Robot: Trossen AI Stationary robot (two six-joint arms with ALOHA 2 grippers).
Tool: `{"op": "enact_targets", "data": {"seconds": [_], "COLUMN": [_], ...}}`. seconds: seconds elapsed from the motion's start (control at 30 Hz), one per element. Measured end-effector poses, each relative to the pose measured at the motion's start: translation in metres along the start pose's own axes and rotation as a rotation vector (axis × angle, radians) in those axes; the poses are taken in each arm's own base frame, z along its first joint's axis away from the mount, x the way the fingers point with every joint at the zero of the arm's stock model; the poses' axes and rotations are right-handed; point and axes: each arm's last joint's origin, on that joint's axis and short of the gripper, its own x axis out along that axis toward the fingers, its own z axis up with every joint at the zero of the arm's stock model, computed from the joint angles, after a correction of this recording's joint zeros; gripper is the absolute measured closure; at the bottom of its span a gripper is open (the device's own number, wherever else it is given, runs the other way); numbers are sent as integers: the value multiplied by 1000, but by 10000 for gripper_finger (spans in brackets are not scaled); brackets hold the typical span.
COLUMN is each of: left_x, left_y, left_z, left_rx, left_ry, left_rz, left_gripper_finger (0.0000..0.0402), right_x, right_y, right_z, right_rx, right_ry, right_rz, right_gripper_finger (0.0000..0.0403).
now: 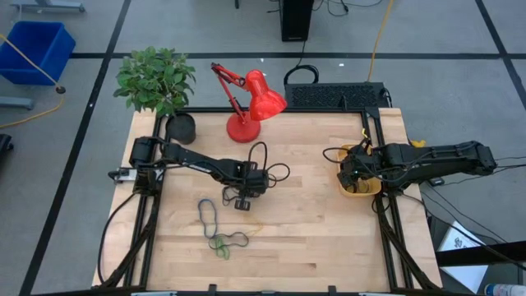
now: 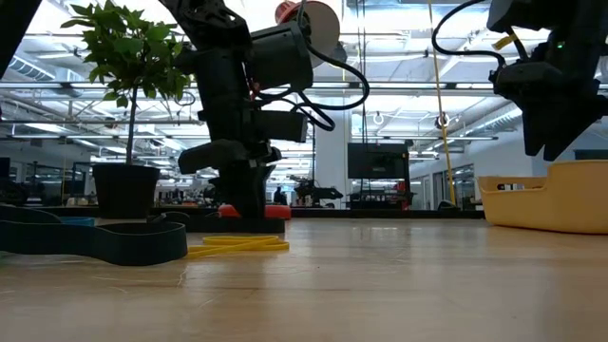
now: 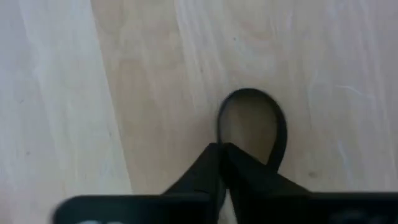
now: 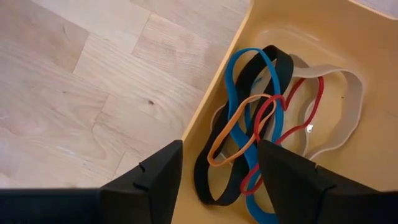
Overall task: Pick and place rubber bands into bin
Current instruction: Put the top black rubber band into the yellow bin
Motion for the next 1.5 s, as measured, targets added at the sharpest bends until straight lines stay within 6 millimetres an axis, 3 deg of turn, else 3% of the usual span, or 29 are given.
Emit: {"op": "enact_targets", "data": {"seconds": [0.07,0.4,0.67,1.03,1.23,1.4,1.5], "left_x": [0,-11,-57,-132,-153,-158,-160], "left_y": [0,1,6,16,20,20,19], "left_z": [0,-1,4,16,25,29,31], "left_rx": [-8,-42,-63,-139,-156,-148,-125], "left_ry": [-1,-8,-140,-522,-705,-773,-792], "left_rz": [2,38,71,155,184,196,205], "left_gripper_finger": [391,394,396,396,397,393,397], "right_x": [0,-10,-26,-71,-54,-21,-1], "right_y": [0,-7,-3,42,60,66,69], "right_z": [0,2,9,33,28,21,18], "right_rx": [-8,4,-28,-375,-507,-480,-463], "right_ry": [-5,-153,-332,-819,-941,-997,-940], "right_rz": [1,35,229,810,1013,1079,1067], "right_gripper_finger": [201,201,198,197,197,201,202]}}
